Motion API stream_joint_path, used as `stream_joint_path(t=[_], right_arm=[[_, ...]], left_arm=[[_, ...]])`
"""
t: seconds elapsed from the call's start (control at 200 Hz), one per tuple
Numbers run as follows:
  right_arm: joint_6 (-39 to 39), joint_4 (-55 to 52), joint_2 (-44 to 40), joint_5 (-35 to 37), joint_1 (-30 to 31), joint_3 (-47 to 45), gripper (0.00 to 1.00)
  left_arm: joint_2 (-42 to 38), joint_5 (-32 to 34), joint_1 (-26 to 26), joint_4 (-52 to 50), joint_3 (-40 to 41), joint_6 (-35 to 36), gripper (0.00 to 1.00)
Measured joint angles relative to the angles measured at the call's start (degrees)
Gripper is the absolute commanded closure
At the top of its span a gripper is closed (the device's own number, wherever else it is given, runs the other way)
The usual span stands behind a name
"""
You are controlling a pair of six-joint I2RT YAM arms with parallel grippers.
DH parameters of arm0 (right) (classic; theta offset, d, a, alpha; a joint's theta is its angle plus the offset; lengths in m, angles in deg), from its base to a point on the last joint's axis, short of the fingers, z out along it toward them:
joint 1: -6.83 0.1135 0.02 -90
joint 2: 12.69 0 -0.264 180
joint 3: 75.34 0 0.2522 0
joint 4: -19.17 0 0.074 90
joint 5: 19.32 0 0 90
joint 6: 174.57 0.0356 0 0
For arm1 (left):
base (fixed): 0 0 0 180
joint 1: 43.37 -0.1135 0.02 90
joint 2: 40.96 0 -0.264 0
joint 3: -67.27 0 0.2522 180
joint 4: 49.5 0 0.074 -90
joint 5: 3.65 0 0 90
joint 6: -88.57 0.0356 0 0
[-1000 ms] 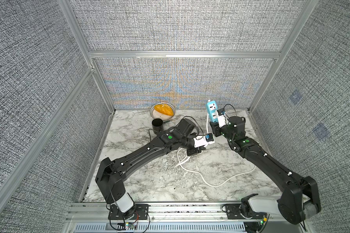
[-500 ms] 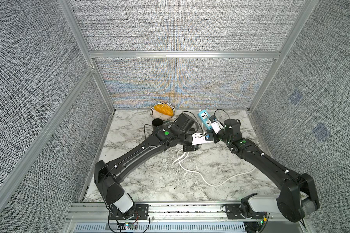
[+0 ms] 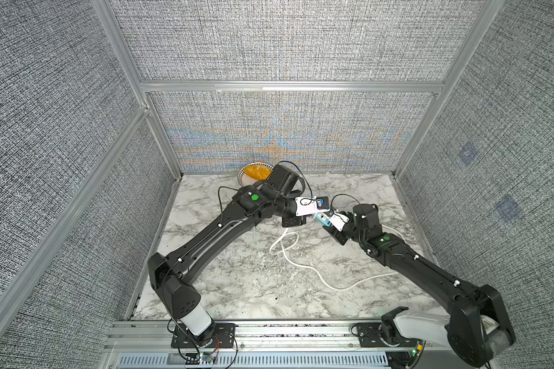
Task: Wrap the cord around the power strip
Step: Wrap the power cord around the power strip.
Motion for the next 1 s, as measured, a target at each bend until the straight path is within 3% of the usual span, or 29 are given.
stream_joint_path(t=[0.52, 1.001], right_arm=[[-9.4, 7.1, -10.8, -19.5, 0.4, -11.0, 1.00], [1.2, 29.1, -14.8, -29.0, -1.6, -15.8, 1.00]], left_arm=[[5.7, -4.7, -5.1, -4.2, -7.0, 1.8, 0.93], [9.9, -15.9, -8.6, -0.6, -7.5, -4.5, 0.89]])
